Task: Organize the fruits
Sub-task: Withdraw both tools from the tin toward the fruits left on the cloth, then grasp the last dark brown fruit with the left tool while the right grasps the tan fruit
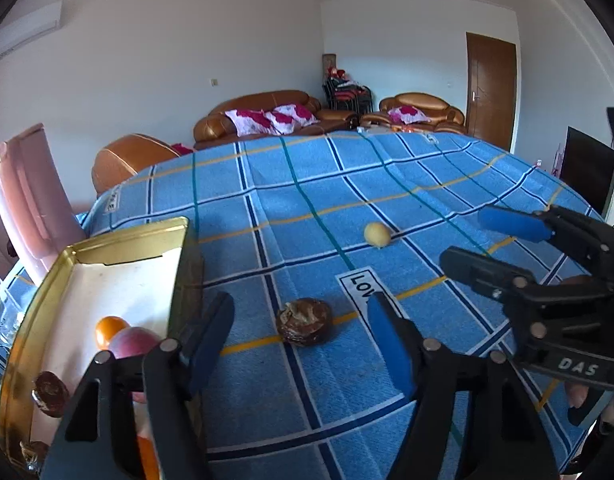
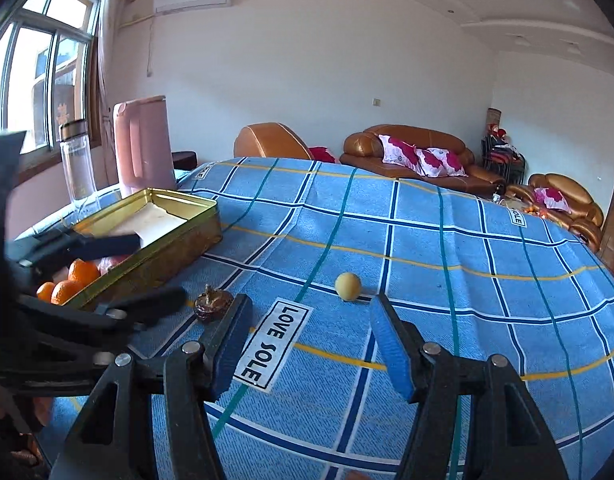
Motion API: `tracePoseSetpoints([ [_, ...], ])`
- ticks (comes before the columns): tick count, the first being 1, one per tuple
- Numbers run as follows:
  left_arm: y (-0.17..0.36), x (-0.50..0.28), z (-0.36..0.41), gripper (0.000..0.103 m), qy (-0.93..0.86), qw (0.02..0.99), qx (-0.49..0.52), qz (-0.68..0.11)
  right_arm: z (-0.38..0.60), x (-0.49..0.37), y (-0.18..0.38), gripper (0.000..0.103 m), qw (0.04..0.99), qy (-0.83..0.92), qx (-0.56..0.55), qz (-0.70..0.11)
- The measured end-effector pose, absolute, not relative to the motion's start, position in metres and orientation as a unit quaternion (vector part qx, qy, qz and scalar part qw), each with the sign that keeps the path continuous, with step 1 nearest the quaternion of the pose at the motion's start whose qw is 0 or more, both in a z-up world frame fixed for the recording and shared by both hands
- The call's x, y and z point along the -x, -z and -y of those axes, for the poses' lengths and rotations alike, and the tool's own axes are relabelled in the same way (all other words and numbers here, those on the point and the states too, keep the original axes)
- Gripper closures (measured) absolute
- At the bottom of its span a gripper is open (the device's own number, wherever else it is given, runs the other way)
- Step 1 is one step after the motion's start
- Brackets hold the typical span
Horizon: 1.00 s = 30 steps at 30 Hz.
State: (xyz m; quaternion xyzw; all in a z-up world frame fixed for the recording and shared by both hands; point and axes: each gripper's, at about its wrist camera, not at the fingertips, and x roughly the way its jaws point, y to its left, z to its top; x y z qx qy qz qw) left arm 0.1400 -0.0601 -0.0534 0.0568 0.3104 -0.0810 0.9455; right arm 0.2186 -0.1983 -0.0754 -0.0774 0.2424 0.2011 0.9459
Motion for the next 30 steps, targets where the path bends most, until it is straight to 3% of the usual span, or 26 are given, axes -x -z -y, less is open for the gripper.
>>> tracePoseSetpoints([
  [6,0.072,-0.169,0.070,0.054,0.091,0.924,-0.052,-0.368,0.210,-0.219,0.072,0.041,0.948,-0.199,0.068,-0.239],
  [20,0.084,-0.188,0.069,0.061,0.082,0.908,-0.051,-0.407,0.209,-0.234,0.057,0.040,0.947,-0.198,0.071,-0.242],
  [30,0.077,-0.226,0.063,0.061,0.064,0.920,-0.013,-0.386,0.204,-0.295,0.079,0.040,0.927,-0.171,0.052,-0.331],
])
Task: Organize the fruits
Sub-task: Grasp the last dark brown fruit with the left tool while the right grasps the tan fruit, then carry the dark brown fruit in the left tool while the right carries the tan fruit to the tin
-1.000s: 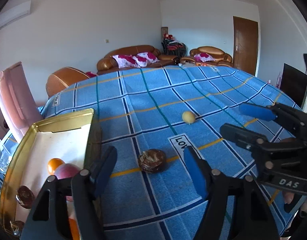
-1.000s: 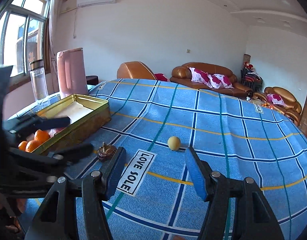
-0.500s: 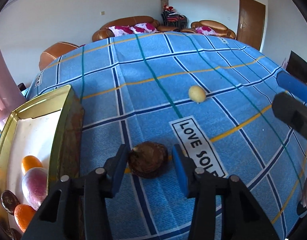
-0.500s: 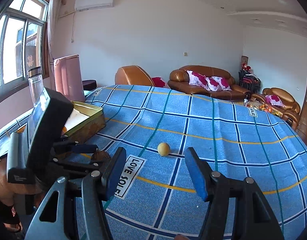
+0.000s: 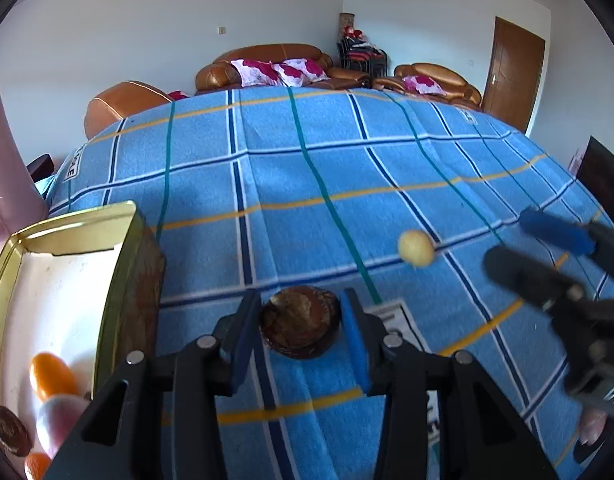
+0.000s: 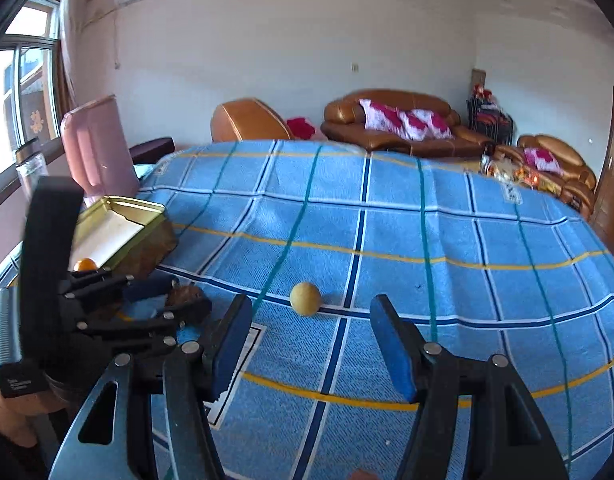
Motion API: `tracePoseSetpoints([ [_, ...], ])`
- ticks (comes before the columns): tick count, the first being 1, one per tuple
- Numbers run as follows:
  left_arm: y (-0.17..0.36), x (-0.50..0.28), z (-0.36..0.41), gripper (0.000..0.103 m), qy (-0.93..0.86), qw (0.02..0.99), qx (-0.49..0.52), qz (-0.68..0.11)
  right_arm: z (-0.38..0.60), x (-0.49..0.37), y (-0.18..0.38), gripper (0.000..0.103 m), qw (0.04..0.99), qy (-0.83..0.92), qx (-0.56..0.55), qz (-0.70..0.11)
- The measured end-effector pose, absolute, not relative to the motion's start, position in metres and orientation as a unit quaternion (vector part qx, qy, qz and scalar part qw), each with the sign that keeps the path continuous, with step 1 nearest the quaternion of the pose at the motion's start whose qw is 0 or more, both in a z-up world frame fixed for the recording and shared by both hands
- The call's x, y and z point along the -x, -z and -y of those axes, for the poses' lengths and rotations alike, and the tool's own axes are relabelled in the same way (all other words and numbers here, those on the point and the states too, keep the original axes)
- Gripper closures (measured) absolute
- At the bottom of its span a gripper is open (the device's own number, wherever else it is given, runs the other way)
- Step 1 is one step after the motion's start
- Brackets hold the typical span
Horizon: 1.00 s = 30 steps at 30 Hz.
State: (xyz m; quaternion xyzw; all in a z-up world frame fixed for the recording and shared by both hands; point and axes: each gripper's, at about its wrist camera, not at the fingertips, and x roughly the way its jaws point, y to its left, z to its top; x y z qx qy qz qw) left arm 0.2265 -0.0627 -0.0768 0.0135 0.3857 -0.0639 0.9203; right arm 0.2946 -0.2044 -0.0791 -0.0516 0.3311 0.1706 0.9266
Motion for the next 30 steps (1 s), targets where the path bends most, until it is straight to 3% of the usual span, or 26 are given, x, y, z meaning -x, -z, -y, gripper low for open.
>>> tracePoseSetpoints([
  [4,0.078,-0.238,0.055,0.061,0.051,0.919,0.000,-0.390,0.195,-0.315,0.092,0.041,0.917,-0.160,0.065,-0.359],
  [8,0.079,-0.238,0.047,0.061,0.050,0.918,0.022,-0.393,0.193,-0.332,0.100,0.056,0.913,-0.156,0.062,-0.371],
  [17,0.078,-0.236,0.050,0.061,0.046,0.921,0.013,-0.386,0.180,-0.341,0.110,0.058,0.903,-0.170,0.065,-0.390],
  [21,0.076,-0.235,0.050,0.061,0.048,0.922,0.009,-0.383,0.179,-0.347,0.116,0.075,0.894,-0.168,0.065,-0.410],
  [30,0.070,-0.227,0.051,0.061,0.049,0.932,0.008,-0.358,0.180,-0.343,0.112,0.075,0.898,-0.185,0.058,-0.395],
])
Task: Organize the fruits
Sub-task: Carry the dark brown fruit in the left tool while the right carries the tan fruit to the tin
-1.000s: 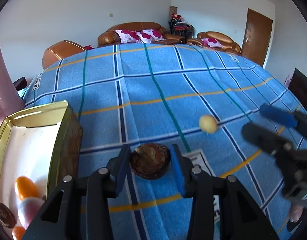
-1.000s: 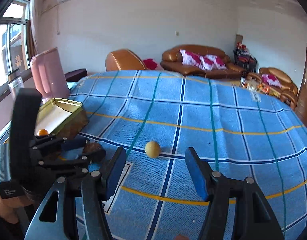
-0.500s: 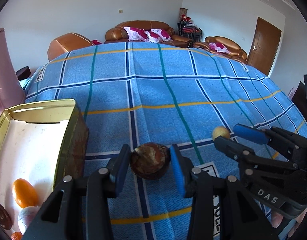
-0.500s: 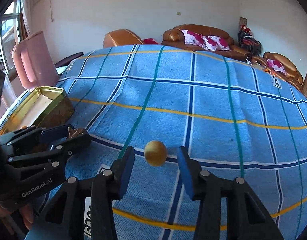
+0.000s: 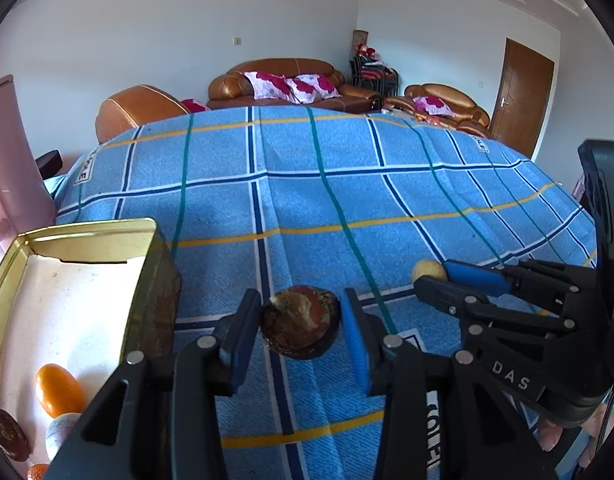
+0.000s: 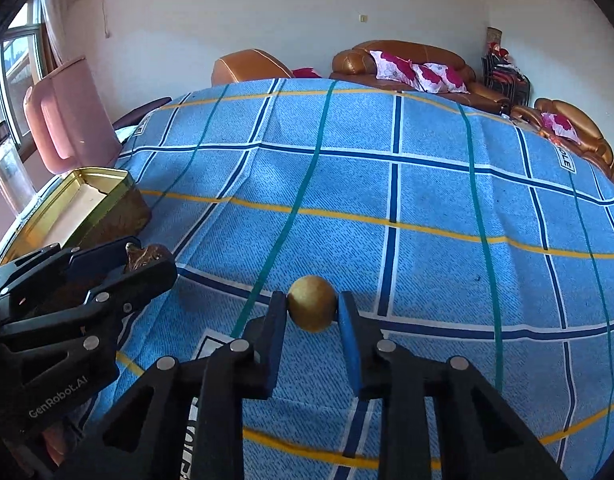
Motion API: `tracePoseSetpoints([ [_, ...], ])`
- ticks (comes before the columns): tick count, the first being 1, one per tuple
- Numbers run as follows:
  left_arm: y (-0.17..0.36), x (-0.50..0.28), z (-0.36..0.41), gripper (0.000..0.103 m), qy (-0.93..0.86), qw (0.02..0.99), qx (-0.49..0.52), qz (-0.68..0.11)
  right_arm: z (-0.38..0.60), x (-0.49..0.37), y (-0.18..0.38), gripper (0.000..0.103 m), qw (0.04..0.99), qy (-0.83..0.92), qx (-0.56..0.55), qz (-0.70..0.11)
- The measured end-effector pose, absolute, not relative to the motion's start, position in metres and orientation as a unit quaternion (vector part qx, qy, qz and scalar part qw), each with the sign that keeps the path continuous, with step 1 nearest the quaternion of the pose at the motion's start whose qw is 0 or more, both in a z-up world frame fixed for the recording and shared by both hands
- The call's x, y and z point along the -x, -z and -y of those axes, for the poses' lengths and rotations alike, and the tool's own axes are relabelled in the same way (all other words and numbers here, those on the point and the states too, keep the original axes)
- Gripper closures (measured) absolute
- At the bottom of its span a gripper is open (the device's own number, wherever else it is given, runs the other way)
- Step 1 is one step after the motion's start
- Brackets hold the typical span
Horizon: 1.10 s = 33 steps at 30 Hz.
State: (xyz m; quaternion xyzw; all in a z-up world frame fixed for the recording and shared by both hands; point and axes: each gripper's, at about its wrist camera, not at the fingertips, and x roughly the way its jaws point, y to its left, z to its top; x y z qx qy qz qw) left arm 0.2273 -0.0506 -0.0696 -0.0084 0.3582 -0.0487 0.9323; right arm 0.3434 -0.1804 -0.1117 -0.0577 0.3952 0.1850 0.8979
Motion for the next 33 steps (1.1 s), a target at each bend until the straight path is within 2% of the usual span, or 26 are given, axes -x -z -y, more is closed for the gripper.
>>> tracePoseSetpoints([
  [33,0.049,-0.196,0.047,0.061,0.028,0.963,0.007,-0.266,0.178,-0.294,0.078,0.075,0.936,-0.230,0.079,-0.255],
])
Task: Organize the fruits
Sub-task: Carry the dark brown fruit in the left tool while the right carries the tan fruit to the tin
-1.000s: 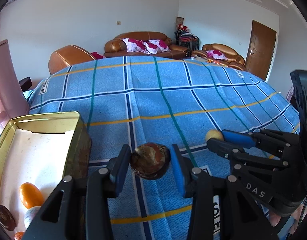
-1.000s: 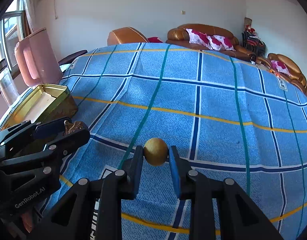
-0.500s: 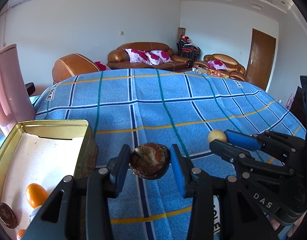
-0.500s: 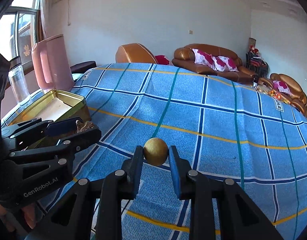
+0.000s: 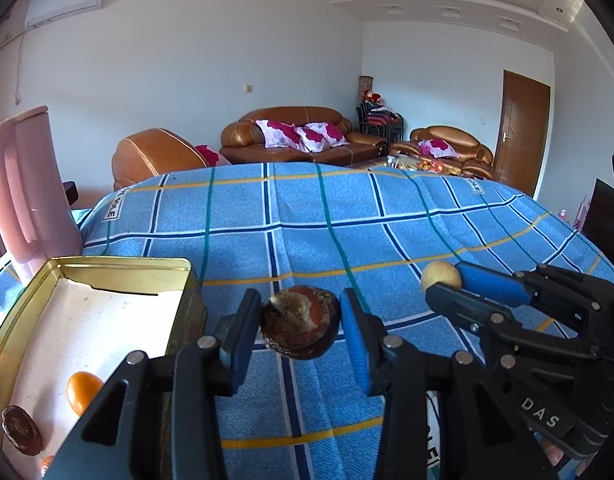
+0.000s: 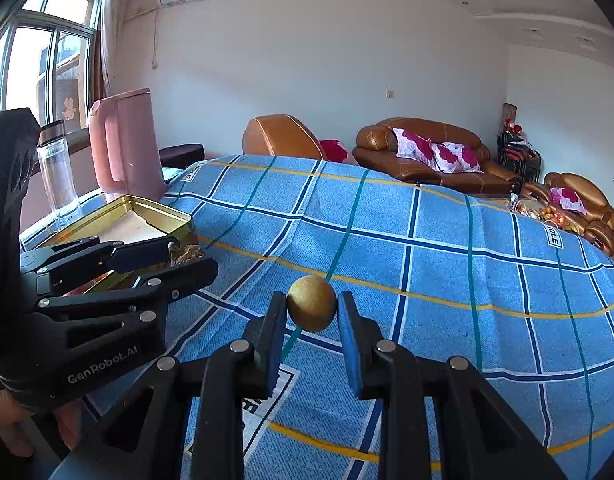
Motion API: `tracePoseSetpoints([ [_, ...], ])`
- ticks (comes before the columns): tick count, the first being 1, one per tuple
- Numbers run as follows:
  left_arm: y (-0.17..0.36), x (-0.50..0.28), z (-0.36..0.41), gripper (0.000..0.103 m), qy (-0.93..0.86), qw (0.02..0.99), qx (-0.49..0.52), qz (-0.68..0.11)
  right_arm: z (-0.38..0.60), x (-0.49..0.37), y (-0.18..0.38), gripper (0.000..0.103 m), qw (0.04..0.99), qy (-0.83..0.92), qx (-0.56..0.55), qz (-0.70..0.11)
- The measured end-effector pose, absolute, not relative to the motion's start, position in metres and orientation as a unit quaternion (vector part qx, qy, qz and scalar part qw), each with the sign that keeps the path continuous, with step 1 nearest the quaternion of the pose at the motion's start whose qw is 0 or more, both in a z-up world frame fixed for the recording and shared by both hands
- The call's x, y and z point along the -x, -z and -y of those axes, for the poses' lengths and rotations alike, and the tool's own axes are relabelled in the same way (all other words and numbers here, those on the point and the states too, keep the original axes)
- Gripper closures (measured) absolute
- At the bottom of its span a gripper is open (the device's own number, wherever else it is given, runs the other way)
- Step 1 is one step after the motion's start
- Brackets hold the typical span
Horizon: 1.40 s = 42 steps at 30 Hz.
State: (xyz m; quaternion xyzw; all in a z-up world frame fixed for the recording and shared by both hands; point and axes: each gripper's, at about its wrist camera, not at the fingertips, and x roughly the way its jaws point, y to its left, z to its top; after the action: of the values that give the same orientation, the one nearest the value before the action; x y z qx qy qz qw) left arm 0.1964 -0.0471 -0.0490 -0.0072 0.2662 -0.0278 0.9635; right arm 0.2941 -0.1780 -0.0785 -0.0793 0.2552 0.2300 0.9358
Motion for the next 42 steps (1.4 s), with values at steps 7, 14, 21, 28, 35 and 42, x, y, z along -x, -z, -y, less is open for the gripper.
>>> tracePoseSetpoints([
  [7,0.046,-0.191,0.048,0.061,0.025,0.969,0.002,-0.248,0.181,-0.287,0.076,0.075,0.940,-0.234,0.075,-0.238],
  [14,0.044,-0.185,0.049,0.061,0.023,0.972,0.000,-0.233,0.183,-0.280,0.073,0.075,0.944,-0.233,0.073,-0.220],
  [21,0.040,-0.178,0.051,0.061,0.020,0.977,-0.007,-0.213,0.185,-0.271,0.072,0.075,0.948,-0.232,0.074,-0.203],
  [28,0.036,-0.169,0.054,0.061,0.015,0.982,-0.017,-0.189,0.184,-0.261,0.070,0.075,0.953,-0.229,0.079,-0.181],
  [35,0.034,-0.164,0.052,0.061,0.011,0.985,-0.013,-0.174,0.184,-0.255,0.068,0.075,0.956,-0.227,0.080,-0.168],
  [42,0.033,-0.159,0.052,0.061,0.011,0.986,-0.011,-0.168,0.183,-0.252,0.067,0.075,0.957,-0.226,0.081,-0.164],
])
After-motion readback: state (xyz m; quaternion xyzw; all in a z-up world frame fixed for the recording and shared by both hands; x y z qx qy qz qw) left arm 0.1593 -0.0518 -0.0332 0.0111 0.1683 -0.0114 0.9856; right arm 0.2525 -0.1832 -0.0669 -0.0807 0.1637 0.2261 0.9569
